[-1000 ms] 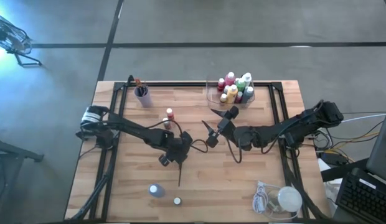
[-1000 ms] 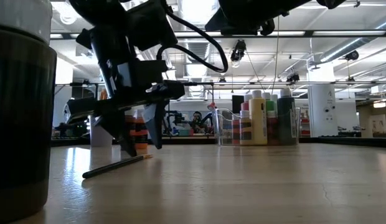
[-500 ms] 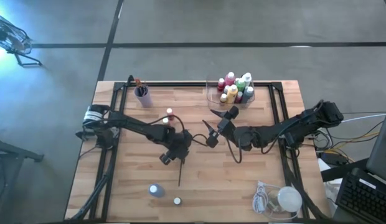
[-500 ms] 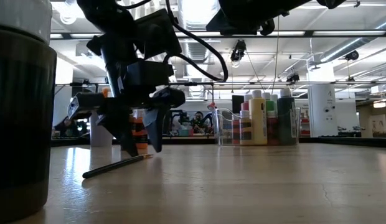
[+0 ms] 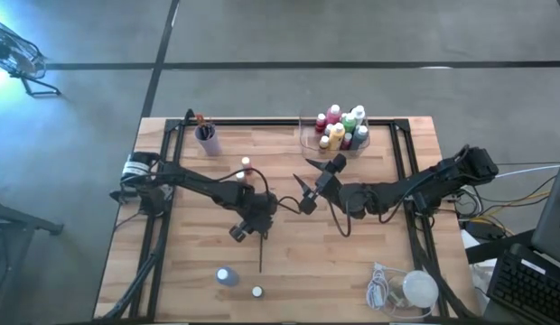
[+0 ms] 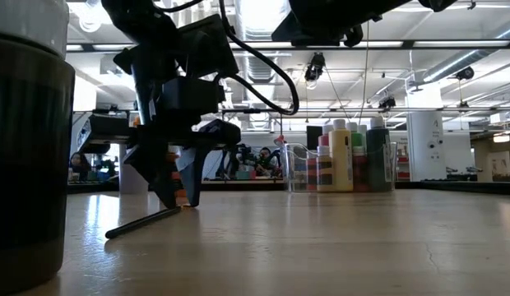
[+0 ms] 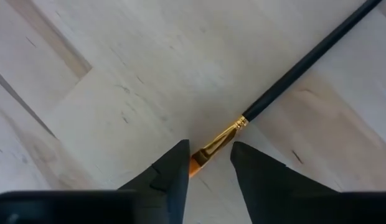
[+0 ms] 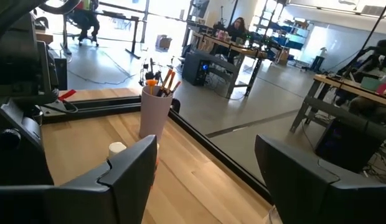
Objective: Pick & Place Paint Supplies
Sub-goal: Put the gold paint brush into the violet cup
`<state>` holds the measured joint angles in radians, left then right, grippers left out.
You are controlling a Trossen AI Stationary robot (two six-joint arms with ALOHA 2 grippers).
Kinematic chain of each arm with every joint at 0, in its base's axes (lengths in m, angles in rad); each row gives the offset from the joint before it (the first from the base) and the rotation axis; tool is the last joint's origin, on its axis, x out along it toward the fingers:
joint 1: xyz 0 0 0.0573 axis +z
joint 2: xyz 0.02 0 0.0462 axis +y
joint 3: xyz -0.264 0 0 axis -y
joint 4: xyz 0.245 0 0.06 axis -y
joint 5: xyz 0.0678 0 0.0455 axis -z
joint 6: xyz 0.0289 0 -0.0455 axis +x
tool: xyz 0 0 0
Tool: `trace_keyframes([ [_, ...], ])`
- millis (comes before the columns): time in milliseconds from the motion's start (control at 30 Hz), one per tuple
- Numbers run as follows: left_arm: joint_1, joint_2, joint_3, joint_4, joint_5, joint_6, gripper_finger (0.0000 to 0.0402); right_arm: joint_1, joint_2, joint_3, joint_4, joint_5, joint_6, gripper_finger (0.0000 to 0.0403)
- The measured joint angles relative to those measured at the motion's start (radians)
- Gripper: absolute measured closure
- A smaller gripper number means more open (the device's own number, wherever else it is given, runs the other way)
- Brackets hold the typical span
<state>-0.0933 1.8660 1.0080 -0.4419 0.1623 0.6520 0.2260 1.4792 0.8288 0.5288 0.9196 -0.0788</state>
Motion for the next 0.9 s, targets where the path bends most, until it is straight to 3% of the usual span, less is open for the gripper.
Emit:
trace_keyframes([
  [533, -0.001, 0.0, 0.0, -0.023, -0.003, -0.039, 0.033, 0.0, 0.0, 0.0, -0.001, 0.0, 0.001, 0.0115],
  [900, -0.001, 0.0, -0.002, -0.031, -0.004, -0.113, 0.0387, 0.0, 0.0, 0.0, -0.001, 0.0, -0.002, 0.0147],
])
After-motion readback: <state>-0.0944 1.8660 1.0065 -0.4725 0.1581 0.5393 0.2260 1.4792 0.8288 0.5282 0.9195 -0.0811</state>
